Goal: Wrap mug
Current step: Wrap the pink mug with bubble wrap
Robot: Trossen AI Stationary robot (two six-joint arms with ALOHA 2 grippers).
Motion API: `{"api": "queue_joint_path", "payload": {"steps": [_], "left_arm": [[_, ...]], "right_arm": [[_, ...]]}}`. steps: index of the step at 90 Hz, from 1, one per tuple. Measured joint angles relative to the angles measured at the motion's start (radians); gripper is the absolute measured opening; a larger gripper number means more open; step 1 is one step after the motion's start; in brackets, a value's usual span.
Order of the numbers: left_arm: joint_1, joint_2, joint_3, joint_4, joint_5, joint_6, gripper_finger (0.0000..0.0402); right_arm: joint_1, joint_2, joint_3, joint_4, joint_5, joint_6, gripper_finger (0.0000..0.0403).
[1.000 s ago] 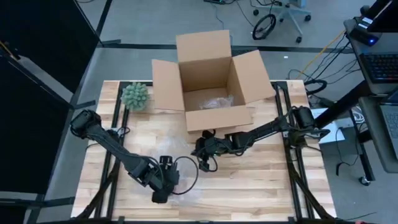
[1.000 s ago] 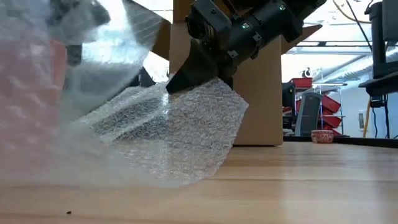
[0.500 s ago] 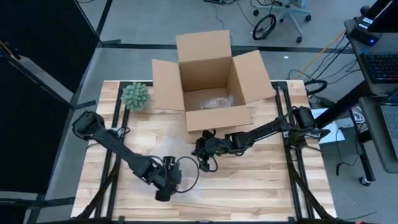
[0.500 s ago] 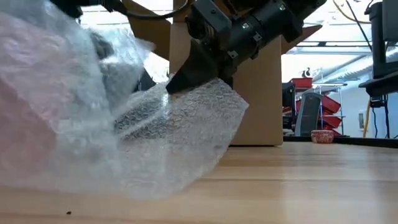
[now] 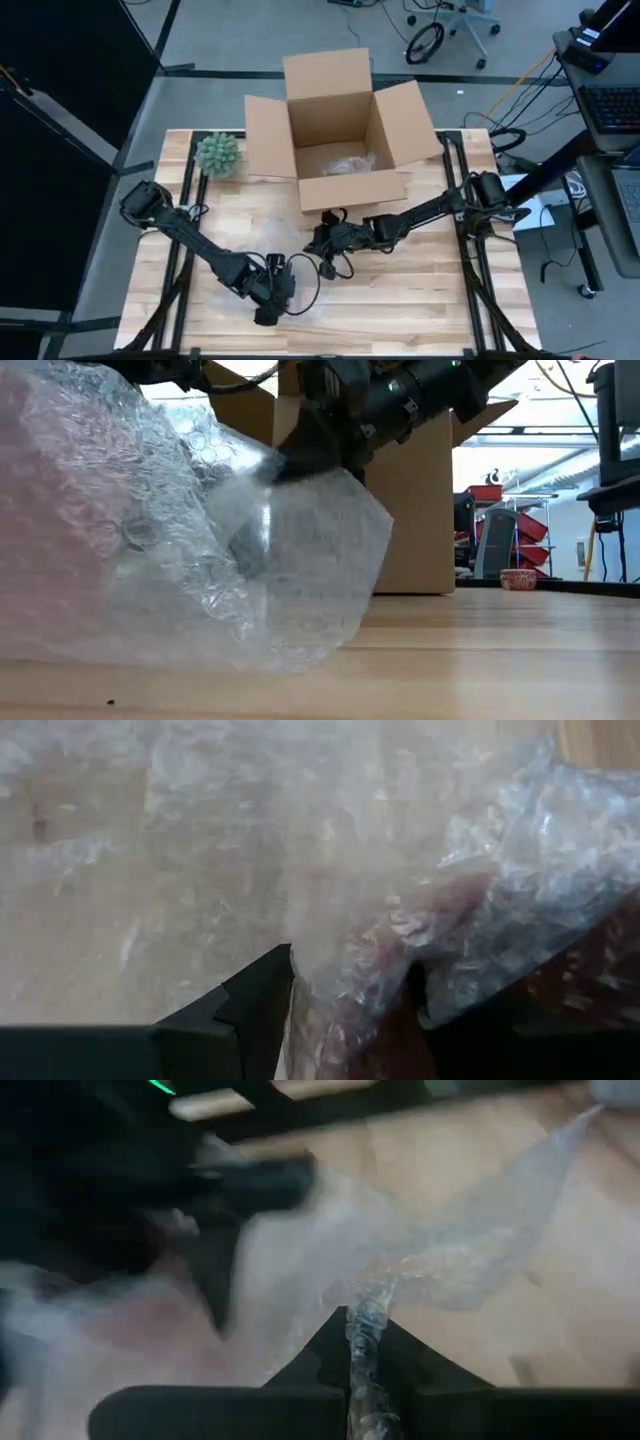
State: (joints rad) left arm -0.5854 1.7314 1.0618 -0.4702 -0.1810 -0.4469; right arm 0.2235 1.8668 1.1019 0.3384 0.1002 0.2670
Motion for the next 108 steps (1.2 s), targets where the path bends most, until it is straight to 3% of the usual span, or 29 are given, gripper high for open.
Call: {"api": "queue_joint_path", "payload": {"steps": [12,50,84,108], "left_arm": [[0.000,-0.007,0.014,-0.024,-0.002,0.001,0.0187],[0.000,-0.008,0.193,-0.266,-0.006,0.036,0.0187],[-0.016,-0.019,0.327,-0.465,-0.015,0.053,0.0187],[-0.062,-0.143,0.411,-0.545,-0.089,0.043,0.0187]], "right_arm": [[0.028,0.000,0.026,0.038,-0.023,-0.023,0.0000],[0.054,0.000,0.163,-0.155,-0.021,-0.048,0.0000],[0.059,0.000,0.166,-0.145,-0.014,-0.076,0.0000],[0.094,0.000,0.167,-0.041,-0.016,-0.115,0.0000]]}}
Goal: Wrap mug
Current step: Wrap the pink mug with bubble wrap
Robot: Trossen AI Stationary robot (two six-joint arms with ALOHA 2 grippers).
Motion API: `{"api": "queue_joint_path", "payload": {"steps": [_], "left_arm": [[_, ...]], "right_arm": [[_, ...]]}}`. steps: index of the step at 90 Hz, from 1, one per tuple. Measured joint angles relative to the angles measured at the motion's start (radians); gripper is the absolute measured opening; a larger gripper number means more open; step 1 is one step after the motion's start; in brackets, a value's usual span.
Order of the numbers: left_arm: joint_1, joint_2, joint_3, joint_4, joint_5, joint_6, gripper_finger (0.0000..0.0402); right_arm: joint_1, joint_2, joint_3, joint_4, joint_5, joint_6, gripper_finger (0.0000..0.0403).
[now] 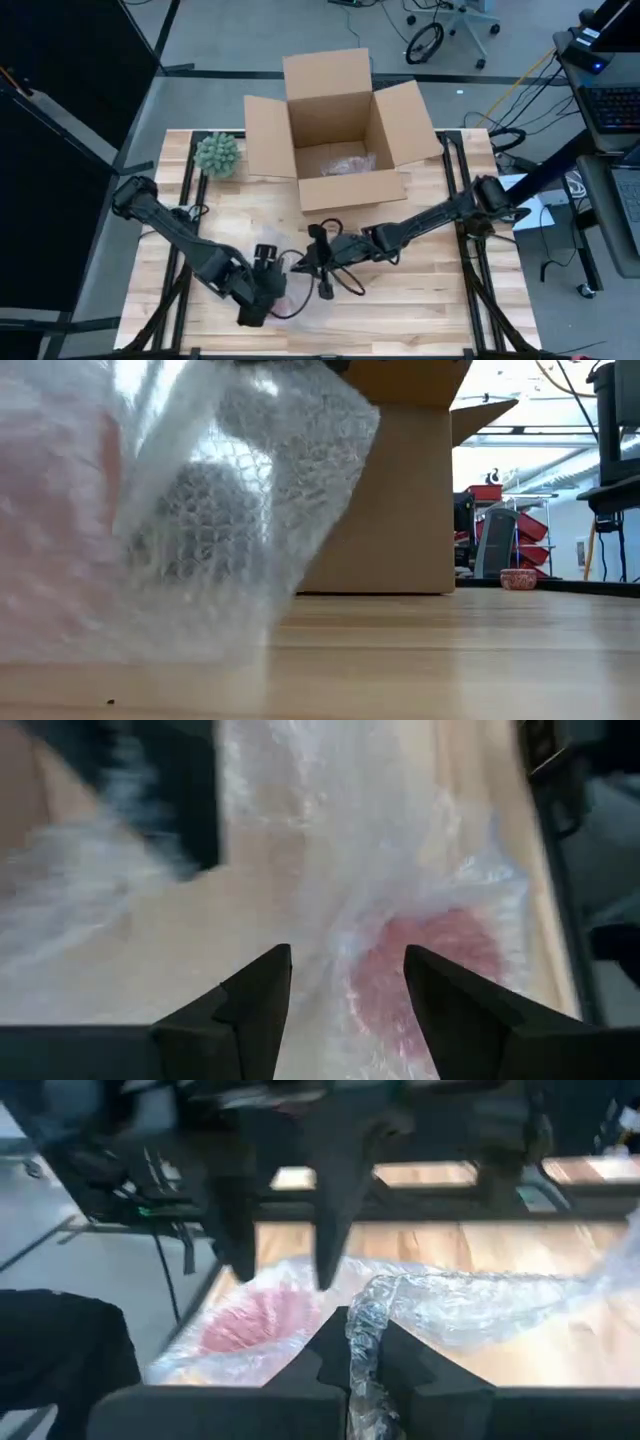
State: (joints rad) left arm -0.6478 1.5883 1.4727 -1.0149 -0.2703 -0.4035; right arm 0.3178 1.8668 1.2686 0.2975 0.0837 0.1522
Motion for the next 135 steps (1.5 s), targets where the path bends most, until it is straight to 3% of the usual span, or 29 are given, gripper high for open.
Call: {"api": "queue_joint_path", "payload": {"steps": [22,36,65,94,120,135], "left_arm": [[-0.030,-0.110,-0.003,0.006,-0.197,-0.041,0.0187],[-0.045,-0.070,-0.005,0.003,-0.199,-0.108,0.0187],[-0.178,0.133,-0.008,0.038,-0.193,-0.307,0.0187],[-0.292,0.159,-0.008,0.041,-0.255,-0.527,0.0187],[-0.310,0.280,-0.008,0.106,-0.197,-0.532,0.0187],[-0.300,0.351,-0.008,0.086,-0.252,-0.500,0.0187]], "right_arm": [[0.016,0.000,0.000,-0.018,0.006,-0.031,0.0000],[0.008,0.000,0.000,-0.039,0.023,-0.024,0.0000],[0.050,0.000,0.000,-0.032,0.016,-0.112,0.0000],[0.067,0.000,0.000,-0.022,0.015,-0.140,0.0000],[0.067,0.003,0.000,-0.021,0.015,-0.120,0.0000],[0.067,0.003,0.000,-0.021,0.016,-0.112,0.0000]]}}
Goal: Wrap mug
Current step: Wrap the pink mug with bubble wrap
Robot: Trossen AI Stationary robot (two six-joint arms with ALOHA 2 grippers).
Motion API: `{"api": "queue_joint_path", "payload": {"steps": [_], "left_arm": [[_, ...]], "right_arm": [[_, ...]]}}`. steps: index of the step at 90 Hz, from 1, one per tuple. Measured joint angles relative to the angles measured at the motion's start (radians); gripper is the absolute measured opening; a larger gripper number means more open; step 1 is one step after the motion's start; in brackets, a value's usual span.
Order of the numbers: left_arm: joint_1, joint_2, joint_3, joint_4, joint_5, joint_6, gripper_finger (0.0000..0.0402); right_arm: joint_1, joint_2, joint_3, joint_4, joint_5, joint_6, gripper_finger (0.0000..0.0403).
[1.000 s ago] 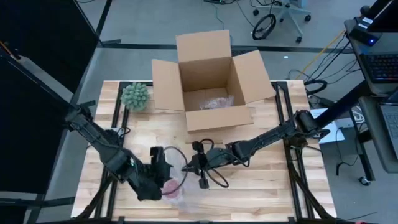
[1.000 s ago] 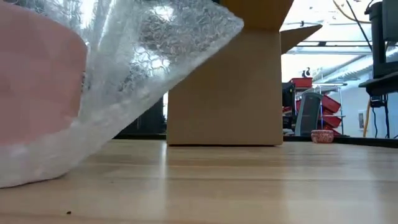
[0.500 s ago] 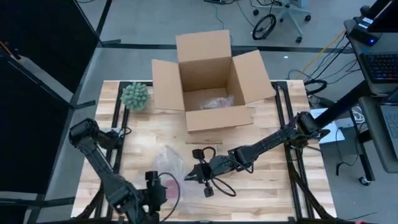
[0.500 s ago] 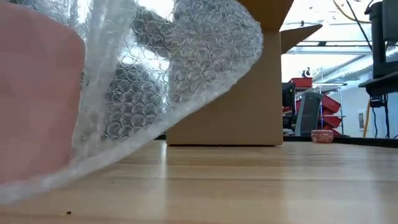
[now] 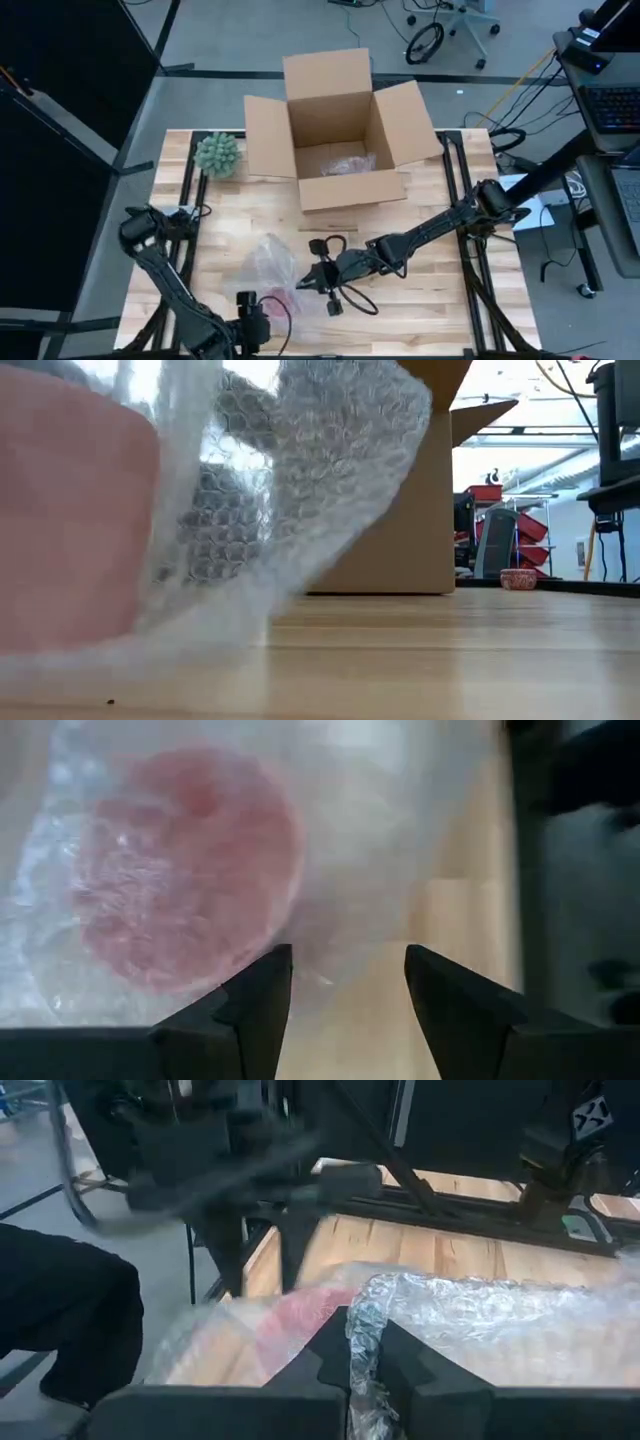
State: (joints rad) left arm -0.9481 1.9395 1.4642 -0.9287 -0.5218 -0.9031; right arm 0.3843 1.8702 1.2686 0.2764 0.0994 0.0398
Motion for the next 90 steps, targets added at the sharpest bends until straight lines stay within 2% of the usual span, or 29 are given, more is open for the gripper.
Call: {"api": "queue_joint_path", "payload": {"steps": [15,27,44,63,80,90], "left_arm": [[0.033,0.006,0.000,0.007,-0.014,0.019,0.0187],[0.052,0.006,0.000,0.007,-0.022,0.028,0.0187],[0.075,0.006,0.000,0.006,-0.029,0.029,0.0187],[0.093,0.006,0.001,0.009,-0.029,0.054,0.0187],[0.099,0.005,0.002,0.011,-0.029,0.054,0.0187],[0.098,0.005,0.002,0.011,-0.029,0.054,0.0187]], "right_arm": [[0.003,0.015,0.000,0.020,-0.002,0.001,0.0000],[0.012,0.045,-0.001,0.086,-0.073,0.002,0.0000],[0.035,0.063,-0.001,0.120,-0.106,0.044,0.0000],[0.031,0.066,-0.001,0.081,-0.098,0.067,0.0000],[0.020,0.066,-0.001,0.083,-0.089,0.154,0.0000],[0.023,0.066,-0.001,0.128,-0.019,0.224,0.0003]]}}
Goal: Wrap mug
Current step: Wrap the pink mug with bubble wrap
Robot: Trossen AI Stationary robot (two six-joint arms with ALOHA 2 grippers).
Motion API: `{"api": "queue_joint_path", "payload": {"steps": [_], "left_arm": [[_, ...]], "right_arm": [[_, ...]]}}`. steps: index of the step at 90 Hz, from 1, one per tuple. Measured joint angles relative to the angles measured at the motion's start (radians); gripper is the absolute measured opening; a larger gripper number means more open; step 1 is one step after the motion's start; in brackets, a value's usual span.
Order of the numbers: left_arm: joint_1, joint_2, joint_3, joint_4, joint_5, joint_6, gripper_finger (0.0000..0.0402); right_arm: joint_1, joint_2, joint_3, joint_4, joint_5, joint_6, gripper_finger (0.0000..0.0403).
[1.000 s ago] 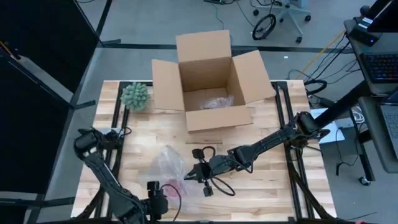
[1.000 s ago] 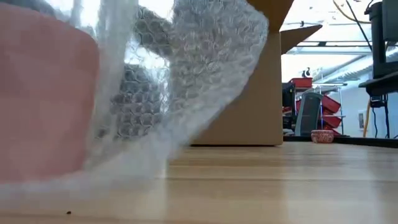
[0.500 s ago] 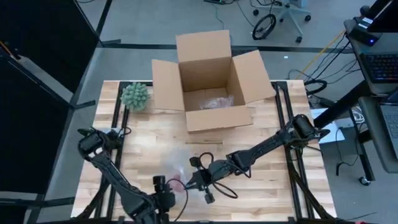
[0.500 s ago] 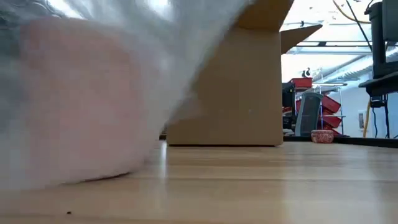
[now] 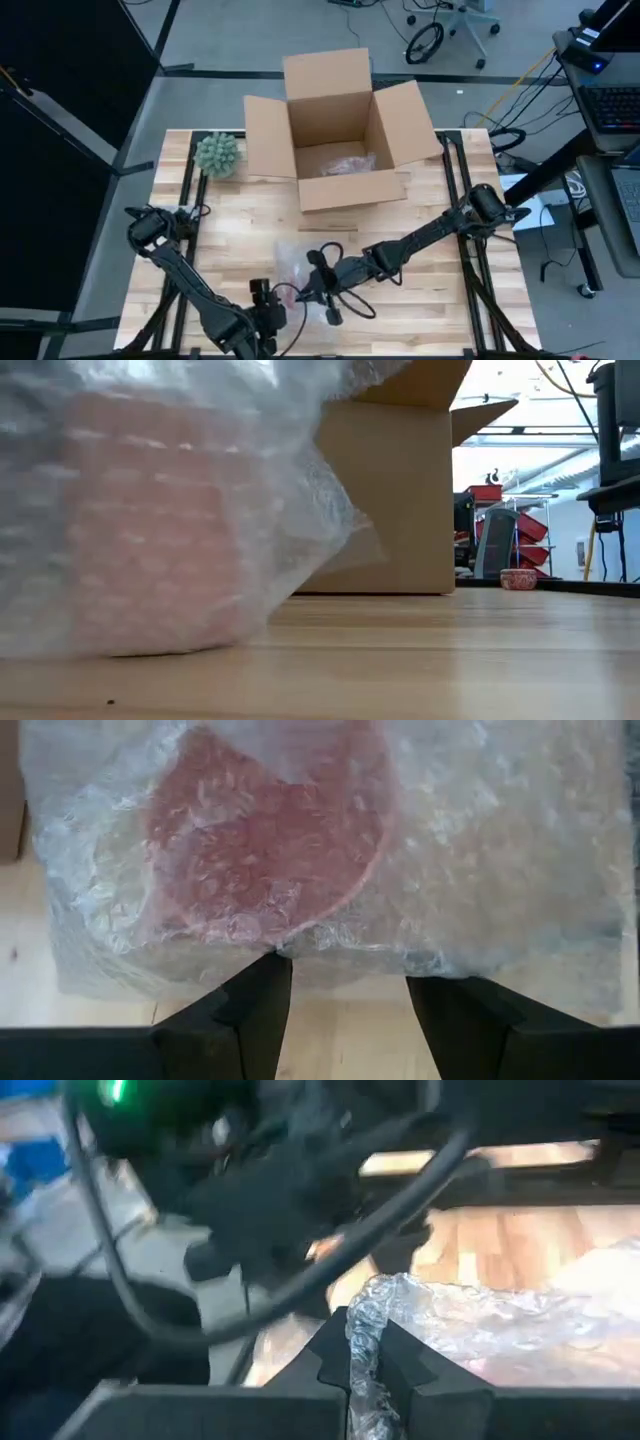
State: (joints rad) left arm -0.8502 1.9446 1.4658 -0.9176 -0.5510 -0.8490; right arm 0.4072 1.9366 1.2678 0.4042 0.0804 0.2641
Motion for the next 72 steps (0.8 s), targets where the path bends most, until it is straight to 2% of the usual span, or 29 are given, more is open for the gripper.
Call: {"api": "queue_joint_path", "payload": {"steps": [13,40,46,53,72], "left_arm": [[0.001,0.000,0.000,0.009,0.000,-0.001,0.0187],[0.009,-0.001,0.000,0.029,-0.003,0.019,0.0187],[0.011,-0.001,0.000,0.029,-0.003,0.019,0.0187],[0.012,-0.001,0.001,0.029,-0.004,0.019,0.0187],[0.012,-0.001,0.085,-0.057,-0.005,0.026,0.0187]], "right_arm": [[-0.008,0.001,0.000,0.016,0.020,0.036,0.0038],[-0.006,0.043,0.001,-0.006,-0.010,0.107,0.0174],[-0.009,0.045,0.000,-0.027,-0.064,0.123,0.0197],[-0.013,0.045,0.000,-0.034,-0.115,0.129,0.0216],[-0.015,0.045,0.000,-0.036,-0.113,0.116,0.0235]]}}
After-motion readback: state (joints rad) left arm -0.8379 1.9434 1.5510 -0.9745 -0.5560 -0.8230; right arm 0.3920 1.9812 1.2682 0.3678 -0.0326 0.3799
